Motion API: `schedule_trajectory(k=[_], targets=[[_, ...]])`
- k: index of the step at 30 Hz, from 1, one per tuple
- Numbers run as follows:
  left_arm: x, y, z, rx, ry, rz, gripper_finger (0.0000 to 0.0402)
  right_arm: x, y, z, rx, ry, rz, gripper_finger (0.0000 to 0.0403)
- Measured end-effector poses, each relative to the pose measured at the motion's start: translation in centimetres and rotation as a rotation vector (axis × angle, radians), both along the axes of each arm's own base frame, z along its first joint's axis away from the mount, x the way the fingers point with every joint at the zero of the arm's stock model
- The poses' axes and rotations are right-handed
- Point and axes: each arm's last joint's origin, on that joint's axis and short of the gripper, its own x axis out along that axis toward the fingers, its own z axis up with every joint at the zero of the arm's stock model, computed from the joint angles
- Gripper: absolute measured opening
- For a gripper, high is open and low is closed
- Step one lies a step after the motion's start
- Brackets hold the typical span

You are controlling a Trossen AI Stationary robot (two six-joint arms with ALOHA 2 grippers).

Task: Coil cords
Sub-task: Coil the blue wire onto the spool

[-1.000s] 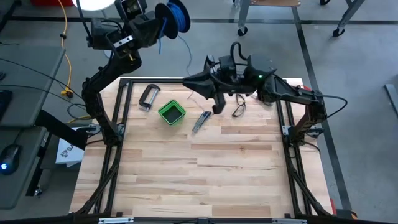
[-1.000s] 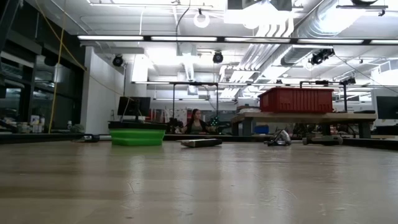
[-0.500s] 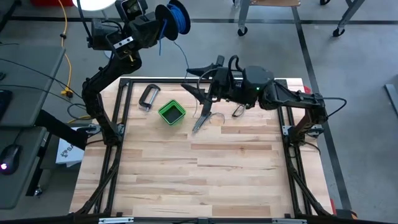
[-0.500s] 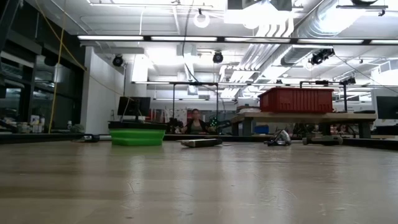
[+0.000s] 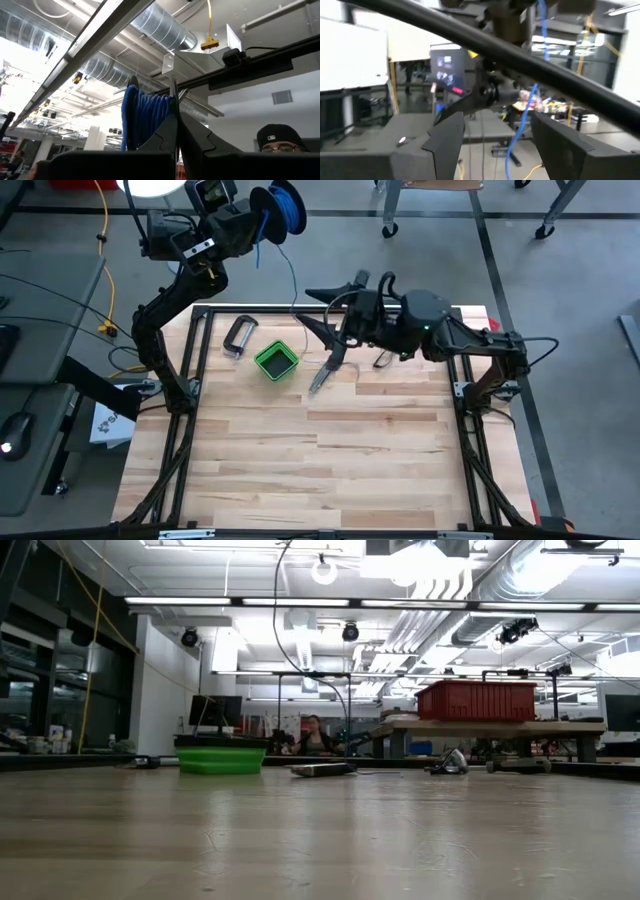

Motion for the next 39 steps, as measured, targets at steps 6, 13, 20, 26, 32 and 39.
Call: schedule_trajectory(k=[6,13,20,26,32,39], targets=[[0.0,0.0,0.0,0.0,0.001,0.0,0.0001,0.3,-1.5,-0.1,0.085,-0.031,-0.069,0.0228],[0.0,0.0,0.0,0.0,0.001,0.0,0.0001,1.5,-3.4,-1.0,0.192,-0.054,-0.014,0.0228],[0.0,0.0,0.0,0.0,0.001,0.001,0.0001,2.0,-3.6,-1.5,0.211,-0.027,0.006,0.0195],[0.0,0.0,0.0,0.006,-0.006,0.01,0.0001,2.1,-3.5,-1.8,0.253,-0.01,0.013,0.0079],[0.0,0.0,0.0,0.02,-0.019,0.032,0.0001,2.3,-3.1,-2.2,0.248,0.016,0.013,0.0006],[-1.7,1.7,0.6,0.034,-0.076,0.179,0.0001,-0.4,-1.4,-0.6,0.229,0.035,0.055,0.0002]])
